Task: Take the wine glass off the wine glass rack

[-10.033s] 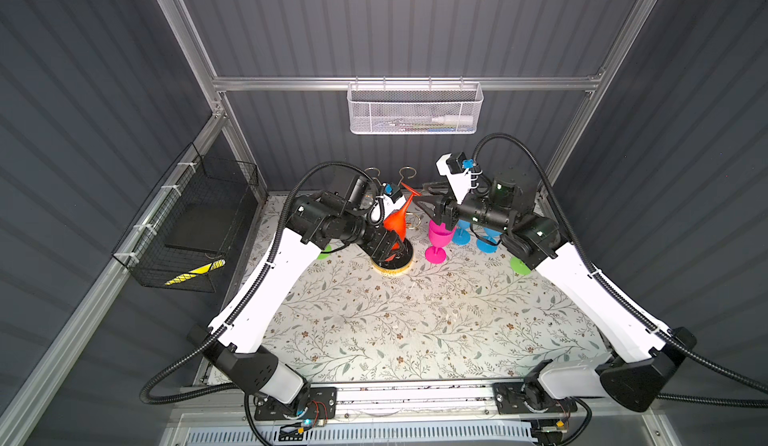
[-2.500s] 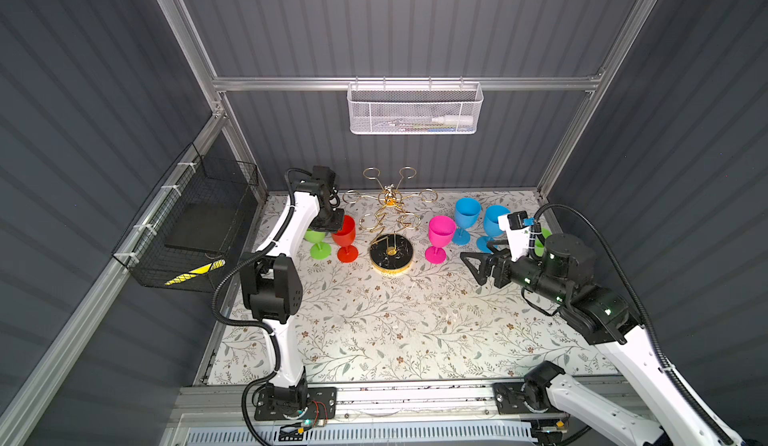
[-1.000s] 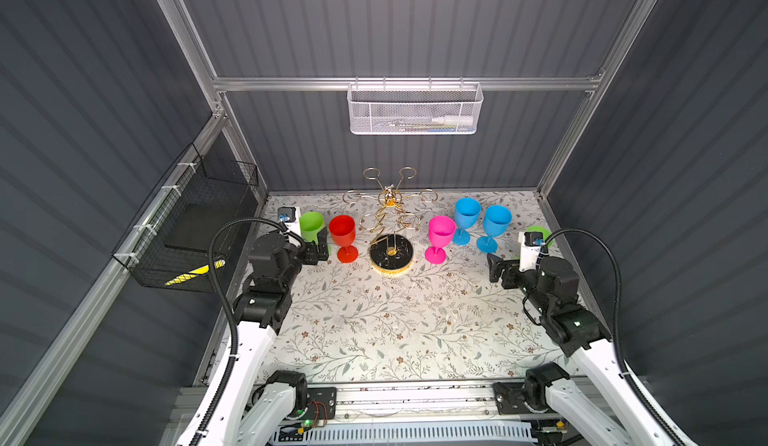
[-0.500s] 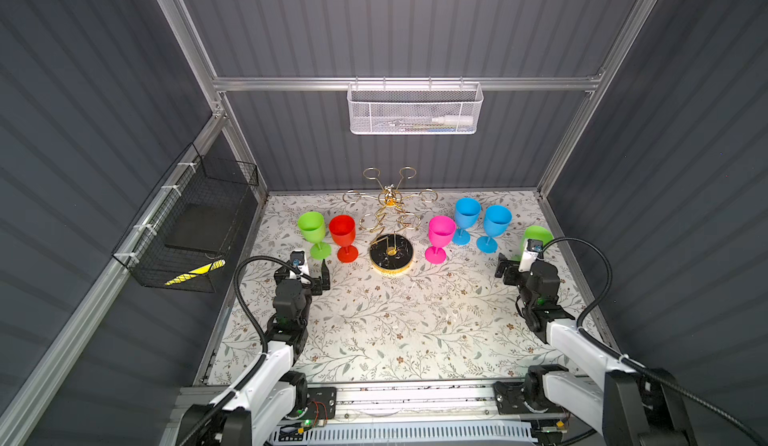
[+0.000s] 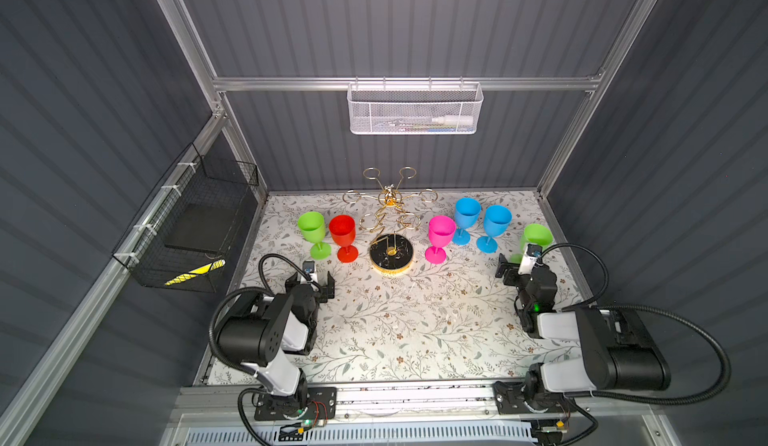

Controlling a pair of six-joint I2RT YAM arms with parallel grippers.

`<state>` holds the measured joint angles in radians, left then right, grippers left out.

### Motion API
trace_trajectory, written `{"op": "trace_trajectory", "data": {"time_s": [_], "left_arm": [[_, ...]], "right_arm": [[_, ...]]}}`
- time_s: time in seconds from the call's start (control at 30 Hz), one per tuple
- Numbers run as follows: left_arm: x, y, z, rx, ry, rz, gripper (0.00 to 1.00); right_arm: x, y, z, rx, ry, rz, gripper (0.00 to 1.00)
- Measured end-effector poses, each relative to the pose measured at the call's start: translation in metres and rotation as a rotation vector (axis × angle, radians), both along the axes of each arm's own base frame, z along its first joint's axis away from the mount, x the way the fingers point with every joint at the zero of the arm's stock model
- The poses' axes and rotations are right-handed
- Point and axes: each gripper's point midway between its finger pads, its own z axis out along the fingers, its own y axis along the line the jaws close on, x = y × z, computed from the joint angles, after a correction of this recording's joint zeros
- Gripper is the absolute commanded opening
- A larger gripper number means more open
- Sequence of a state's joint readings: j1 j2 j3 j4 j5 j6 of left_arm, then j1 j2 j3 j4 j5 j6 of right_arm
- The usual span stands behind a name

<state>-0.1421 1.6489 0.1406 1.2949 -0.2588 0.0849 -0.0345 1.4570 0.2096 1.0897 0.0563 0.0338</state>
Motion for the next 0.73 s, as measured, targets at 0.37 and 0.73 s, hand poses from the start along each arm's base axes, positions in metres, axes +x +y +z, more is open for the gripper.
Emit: {"op": "trace_trajectory", "data": {"time_s": [0.37, 0.73], "left_arm": [[0.019, -0.007, 0.009, -0.019, -0.076, -0.026, 1.00], [0.021, -0.006, 0.015, -0.021, -0.101, -0.017, 1.00]], "right_arm": [[0.007, 0.000, 0.013, 0.008, -0.043, 0.002, 0.99], [0.016, -0.003, 0.014, 0.007, -0.018, -0.014, 0.99]]}}
